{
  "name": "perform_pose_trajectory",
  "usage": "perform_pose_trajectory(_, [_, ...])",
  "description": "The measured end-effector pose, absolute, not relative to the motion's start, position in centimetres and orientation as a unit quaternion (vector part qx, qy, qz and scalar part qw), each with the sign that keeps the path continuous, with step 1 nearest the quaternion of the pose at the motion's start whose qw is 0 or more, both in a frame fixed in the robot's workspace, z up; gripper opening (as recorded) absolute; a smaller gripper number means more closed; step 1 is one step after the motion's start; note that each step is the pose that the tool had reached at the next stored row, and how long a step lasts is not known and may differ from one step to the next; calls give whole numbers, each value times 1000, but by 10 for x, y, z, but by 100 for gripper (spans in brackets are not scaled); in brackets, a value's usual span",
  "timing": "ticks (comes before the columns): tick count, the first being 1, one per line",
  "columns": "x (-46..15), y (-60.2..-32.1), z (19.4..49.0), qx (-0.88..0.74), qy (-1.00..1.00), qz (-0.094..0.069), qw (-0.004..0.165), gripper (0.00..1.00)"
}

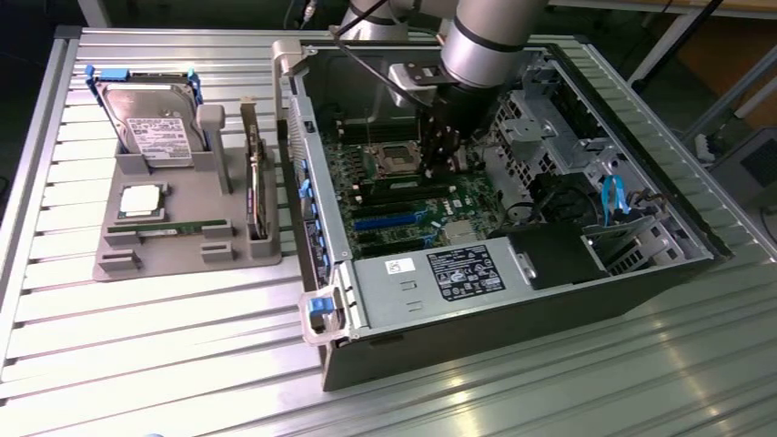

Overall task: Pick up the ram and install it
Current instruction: 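Insert the ram into the slot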

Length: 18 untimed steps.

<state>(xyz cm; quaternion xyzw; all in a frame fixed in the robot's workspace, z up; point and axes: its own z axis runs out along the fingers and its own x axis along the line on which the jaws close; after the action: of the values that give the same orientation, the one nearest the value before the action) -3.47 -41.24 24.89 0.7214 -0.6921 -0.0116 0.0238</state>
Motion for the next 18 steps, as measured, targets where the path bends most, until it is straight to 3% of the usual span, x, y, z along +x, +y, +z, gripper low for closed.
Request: perform_pose_trajectory(18, [-41,-408,229,718,-695,-12,24,12])
